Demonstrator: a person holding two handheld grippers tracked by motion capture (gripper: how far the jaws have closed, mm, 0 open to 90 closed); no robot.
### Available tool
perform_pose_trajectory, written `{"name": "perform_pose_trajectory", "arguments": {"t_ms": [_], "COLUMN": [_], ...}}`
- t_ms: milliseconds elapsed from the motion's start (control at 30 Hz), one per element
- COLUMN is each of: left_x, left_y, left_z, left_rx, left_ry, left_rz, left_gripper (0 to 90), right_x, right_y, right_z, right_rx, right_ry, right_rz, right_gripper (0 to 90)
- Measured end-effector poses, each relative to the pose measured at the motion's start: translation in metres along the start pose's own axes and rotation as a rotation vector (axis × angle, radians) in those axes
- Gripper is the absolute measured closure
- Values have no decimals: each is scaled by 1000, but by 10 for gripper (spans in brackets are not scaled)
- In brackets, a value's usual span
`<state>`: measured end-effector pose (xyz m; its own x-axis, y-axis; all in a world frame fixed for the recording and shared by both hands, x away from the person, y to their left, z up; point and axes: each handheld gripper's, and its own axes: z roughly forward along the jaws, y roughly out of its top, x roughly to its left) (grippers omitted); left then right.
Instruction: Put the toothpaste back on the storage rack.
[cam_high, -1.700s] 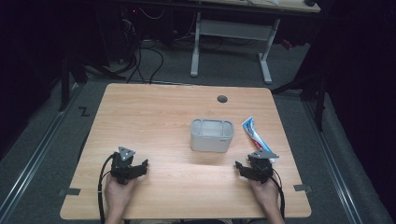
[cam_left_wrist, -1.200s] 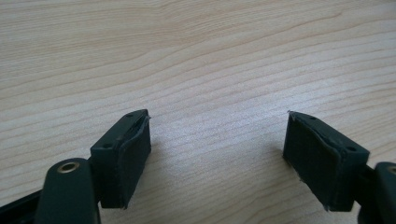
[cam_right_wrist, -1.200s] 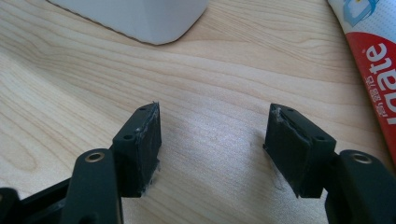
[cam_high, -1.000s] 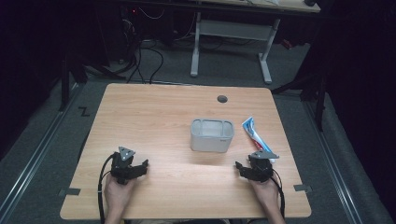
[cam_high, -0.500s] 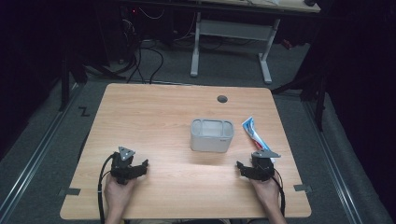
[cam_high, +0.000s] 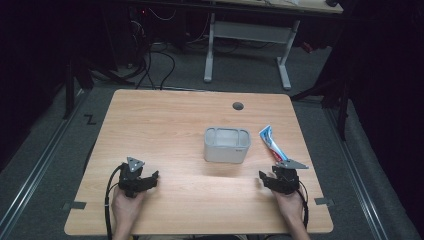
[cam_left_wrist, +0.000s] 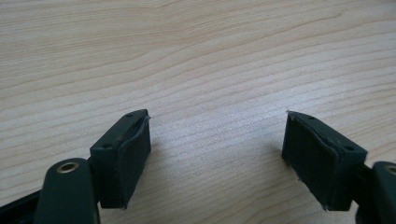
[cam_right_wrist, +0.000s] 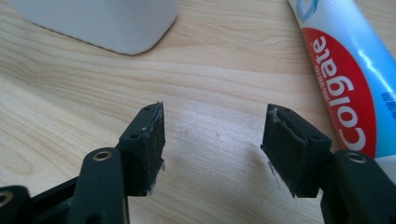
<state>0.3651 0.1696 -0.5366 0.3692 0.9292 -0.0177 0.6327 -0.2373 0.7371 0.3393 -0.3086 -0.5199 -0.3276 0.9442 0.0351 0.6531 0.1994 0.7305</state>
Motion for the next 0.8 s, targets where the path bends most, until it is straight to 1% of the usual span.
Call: {"name": "perform_pose_trajectory", "arguments": {"t_ms": [33, 67, 167, 233, 333, 400, 467, 667, 700, 767, 800], "left_x": [0, 0, 0, 0, 0, 0, 0, 0, 0, 0, 0], "left_y": [0, 0, 0, 0, 0, 0, 0, 0, 0, 0, 0], "left_z": [0, 0, 0, 0, 0, 0, 0, 0, 0, 0, 0], "left_rx": [0, 0, -2, -1, -2, 0, 0, 0, 0, 0, 0], "left_ry": [0, 0, 0, 0, 0, 0, 0, 1, 0, 1, 1], "left_rz": [1, 0, -1, -1, -2, 0, 0, 0, 0, 0, 0], "left_gripper": [240, 240, 240, 240, 240, 240, 241, 241, 241, 241, 241], "right_x": [0, 0, -1, -3, -5, -7, -10, -17, -18, -21, -21], "right_y": [1, 2, 3, 3, 4, 4, 5, 9, 10, 11, 11], "right_z": [-2, -4, -6, -7, -12, -13, -18, -26, -28, -29, -29], "right_rx": [-2, -13, -19, -22, -45, -56, -71, -95, -98, -114, -114], "right_ry": [3, 2, 19, 17, 24, 24, 25, 22, 21, 16, 16], "right_rz": [0, -10, -1, -9, 13, 5, 18, 28, 40, 34, 34], "right_gripper": [392, 394, 413, 417, 419, 419, 416, 416, 415, 414, 414]}}
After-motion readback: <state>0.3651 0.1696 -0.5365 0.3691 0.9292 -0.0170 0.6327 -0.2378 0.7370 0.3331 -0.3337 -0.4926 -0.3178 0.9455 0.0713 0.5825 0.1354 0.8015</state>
